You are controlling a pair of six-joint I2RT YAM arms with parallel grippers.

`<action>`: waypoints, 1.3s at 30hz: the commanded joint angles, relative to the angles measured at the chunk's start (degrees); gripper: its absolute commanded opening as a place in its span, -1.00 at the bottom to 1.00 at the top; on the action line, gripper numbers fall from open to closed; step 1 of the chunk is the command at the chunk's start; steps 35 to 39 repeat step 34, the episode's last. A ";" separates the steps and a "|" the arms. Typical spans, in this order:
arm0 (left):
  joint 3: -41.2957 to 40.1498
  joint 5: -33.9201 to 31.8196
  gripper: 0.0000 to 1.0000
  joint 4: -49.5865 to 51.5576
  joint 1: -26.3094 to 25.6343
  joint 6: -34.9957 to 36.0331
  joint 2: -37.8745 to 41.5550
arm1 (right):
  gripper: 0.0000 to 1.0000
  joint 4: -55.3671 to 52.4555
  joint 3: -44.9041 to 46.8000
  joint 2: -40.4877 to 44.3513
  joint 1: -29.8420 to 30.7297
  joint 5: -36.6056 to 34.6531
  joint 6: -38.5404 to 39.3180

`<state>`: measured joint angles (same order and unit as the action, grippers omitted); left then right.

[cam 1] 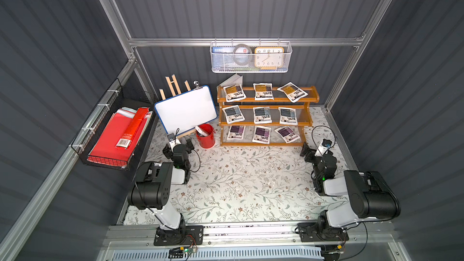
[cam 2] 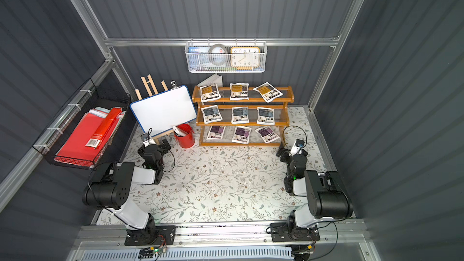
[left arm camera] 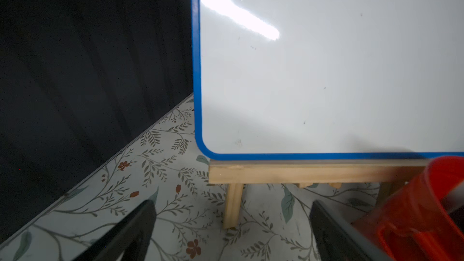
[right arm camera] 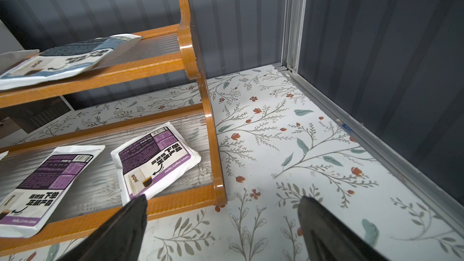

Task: Place the bagged coffee beans on the shelf by color
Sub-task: Reset both arms

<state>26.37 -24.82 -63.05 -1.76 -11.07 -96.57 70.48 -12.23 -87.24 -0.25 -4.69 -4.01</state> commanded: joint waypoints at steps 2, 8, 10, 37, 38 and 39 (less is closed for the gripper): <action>-9.46 6.88 0.99 -23.08 0.39 3.82 -0.54 | 0.98 0.24 -0.87 0.69 -0.01 0.30 0.41; -6.93 1.75 0.99 -19.39 0.20 1.87 0.02 | 0.98 0.32 -1.04 0.56 0.69 -0.47 1.44; -8.40 1.44 0.99 -25.63 -0.53 3.80 -1.39 | 0.98 -1.02 -1.80 0.48 1.22 -0.60 2.20; -7.81 1.57 0.99 -22.70 -0.61 2.81 -0.40 | 0.98 -1.04 -1.70 0.51 1.35 -0.56 2.08; -7.81 1.57 0.99 -22.70 -0.61 2.81 -0.40 | 0.98 -1.04 -1.70 0.51 1.35 -0.56 2.08; -7.81 1.57 0.99 -22.70 -0.61 2.81 -0.40 | 0.98 -1.04 -1.70 0.51 1.35 -0.56 2.08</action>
